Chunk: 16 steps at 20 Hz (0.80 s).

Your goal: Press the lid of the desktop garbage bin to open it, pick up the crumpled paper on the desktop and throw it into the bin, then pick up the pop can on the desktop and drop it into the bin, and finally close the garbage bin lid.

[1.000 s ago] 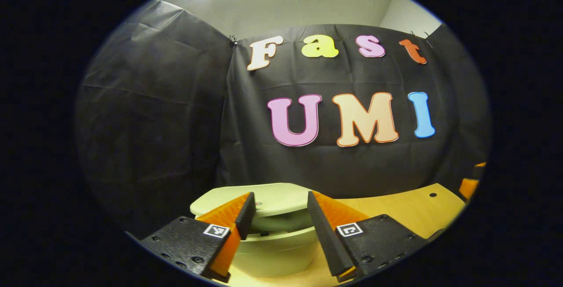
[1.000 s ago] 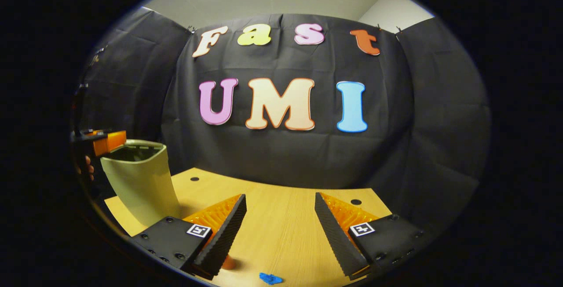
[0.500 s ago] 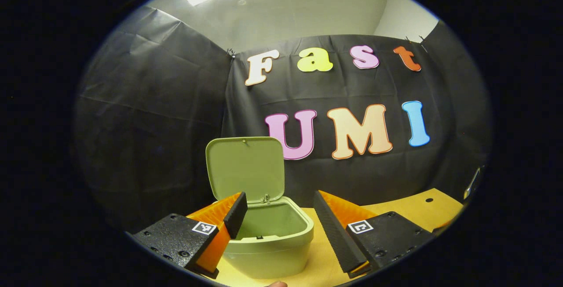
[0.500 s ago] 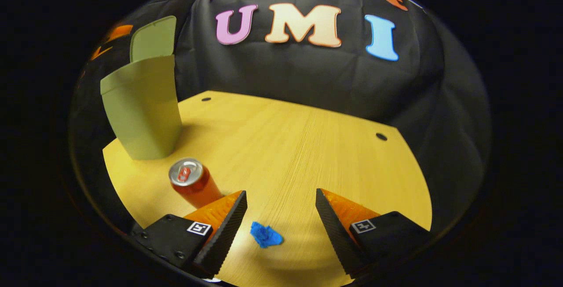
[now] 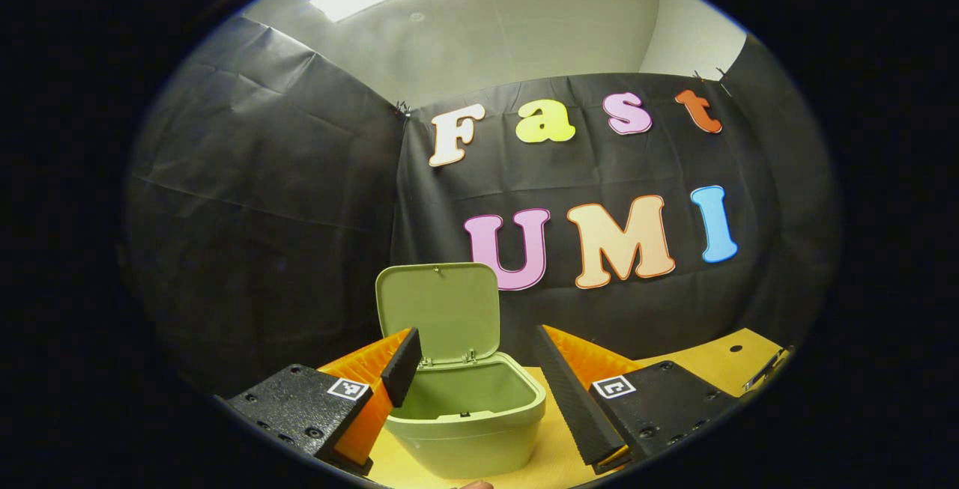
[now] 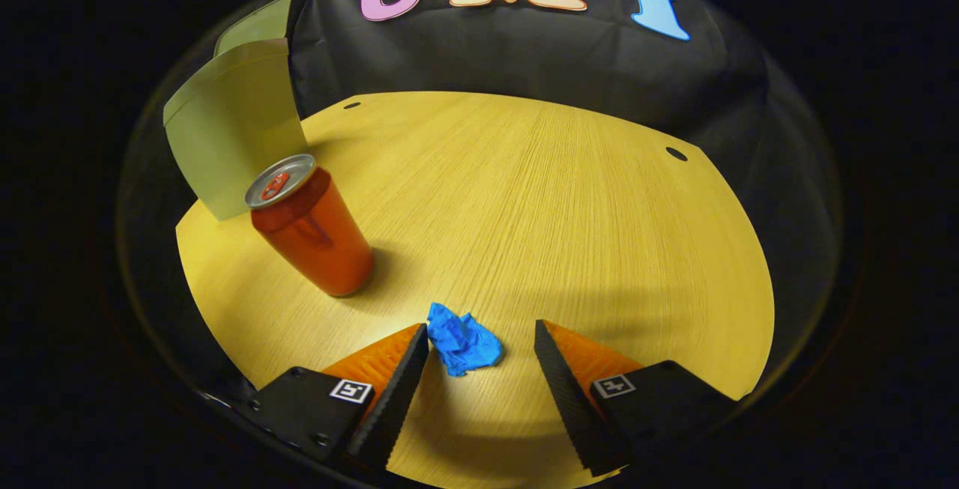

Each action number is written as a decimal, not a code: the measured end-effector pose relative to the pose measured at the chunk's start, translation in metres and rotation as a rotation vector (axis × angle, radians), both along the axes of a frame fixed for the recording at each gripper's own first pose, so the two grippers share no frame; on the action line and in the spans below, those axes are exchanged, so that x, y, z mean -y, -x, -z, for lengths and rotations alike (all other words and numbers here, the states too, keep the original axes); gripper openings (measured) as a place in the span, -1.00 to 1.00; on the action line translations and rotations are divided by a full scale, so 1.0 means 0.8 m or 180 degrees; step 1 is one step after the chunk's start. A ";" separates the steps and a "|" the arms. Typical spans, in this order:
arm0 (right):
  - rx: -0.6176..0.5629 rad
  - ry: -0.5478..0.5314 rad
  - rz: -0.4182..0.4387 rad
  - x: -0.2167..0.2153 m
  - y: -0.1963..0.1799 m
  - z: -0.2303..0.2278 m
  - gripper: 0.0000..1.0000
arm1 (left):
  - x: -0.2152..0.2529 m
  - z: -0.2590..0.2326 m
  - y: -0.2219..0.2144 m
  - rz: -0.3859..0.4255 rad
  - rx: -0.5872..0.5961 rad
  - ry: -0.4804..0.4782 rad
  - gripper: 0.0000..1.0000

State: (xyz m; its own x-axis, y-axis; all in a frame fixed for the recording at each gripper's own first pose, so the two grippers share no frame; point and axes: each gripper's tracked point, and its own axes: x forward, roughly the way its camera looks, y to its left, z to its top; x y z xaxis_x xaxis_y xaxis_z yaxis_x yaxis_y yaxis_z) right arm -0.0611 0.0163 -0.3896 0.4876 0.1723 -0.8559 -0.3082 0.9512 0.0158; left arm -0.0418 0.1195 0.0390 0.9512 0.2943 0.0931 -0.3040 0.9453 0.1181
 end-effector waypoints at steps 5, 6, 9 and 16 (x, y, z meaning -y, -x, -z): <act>0.0094 -0.0193 -0.0034 -0.014 -0.005 -0.005 -0.46 | 0.001 0.010 0.001 0.0037 -0.0079 0.0046 0.86; 0.0176 -0.0235 -0.0011 -0.016 -0.010 -0.015 -0.49 | 0.001 0.013 0.001 0.0041 -0.0104 0.0068 0.87; 0.0528 -0.0361 0.0003 -0.032 -0.041 -0.065 -0.50 | 0.001 0.028 0.003 0.0076 -0.0181 0.0104 0.88; 0.1369 -0.0594 -0.0240 -0.092 -0.122 -0.225 -0.50 | -0.009 0.055 0.008 0.0117 -0.0329 0.0144 0.94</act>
